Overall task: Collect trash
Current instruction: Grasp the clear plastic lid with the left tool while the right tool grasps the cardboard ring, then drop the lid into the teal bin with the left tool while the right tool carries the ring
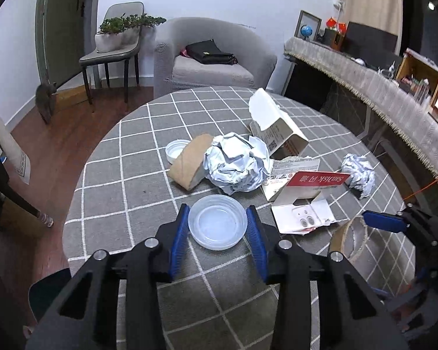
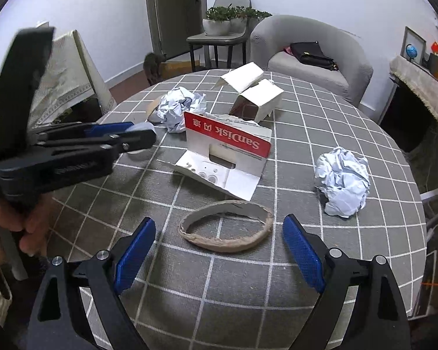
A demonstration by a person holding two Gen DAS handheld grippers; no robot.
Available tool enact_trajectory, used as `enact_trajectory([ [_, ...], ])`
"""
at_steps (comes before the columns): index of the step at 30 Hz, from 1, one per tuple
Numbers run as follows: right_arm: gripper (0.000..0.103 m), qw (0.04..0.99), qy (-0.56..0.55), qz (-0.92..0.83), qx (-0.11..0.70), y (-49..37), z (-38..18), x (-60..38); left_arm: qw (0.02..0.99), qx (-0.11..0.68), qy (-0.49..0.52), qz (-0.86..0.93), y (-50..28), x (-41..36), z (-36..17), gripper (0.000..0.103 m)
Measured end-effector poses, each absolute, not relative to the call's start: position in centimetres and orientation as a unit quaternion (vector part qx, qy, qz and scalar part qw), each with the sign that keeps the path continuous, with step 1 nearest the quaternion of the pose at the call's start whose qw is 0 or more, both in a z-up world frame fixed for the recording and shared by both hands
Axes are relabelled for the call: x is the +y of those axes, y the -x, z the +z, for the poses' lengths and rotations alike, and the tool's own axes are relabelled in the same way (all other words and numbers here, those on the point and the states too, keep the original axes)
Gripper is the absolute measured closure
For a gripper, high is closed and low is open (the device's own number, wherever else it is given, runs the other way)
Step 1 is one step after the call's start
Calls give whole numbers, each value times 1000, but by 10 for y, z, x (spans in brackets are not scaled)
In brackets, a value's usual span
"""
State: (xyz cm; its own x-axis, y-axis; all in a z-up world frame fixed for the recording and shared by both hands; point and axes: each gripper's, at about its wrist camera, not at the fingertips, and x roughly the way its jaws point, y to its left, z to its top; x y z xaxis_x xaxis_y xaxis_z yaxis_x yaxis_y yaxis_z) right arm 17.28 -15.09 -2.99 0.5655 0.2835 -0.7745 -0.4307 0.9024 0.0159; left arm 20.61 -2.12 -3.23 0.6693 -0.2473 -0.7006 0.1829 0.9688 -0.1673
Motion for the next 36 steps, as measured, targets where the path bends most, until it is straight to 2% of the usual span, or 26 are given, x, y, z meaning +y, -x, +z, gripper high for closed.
enact_trajectory([
  [8,13,881,90,180,429,-177,-34,-151,916,384,32,-113,-190,-11,-32,61],
  [11,29,879,81,179,434,-180,-35,-150,916,385,25,-110,-185,-9,-29,61],
  [12,38,880,79,175,434,-181,-33,-149,917,384,22,-108,-184,-7,-29,61],
  [13,39,880,77,173,435,-180,-32,-148,918,382,20,-106,-182,-3,-26,61],
  [24,39,869,55,234,433,-173,-15,-101,925,372,40,-67,-160,50,-11,61],
  [36,39,863,64,274,419,-173,-5,-38,911,406,70,-9,-143,130,-38,61],
])
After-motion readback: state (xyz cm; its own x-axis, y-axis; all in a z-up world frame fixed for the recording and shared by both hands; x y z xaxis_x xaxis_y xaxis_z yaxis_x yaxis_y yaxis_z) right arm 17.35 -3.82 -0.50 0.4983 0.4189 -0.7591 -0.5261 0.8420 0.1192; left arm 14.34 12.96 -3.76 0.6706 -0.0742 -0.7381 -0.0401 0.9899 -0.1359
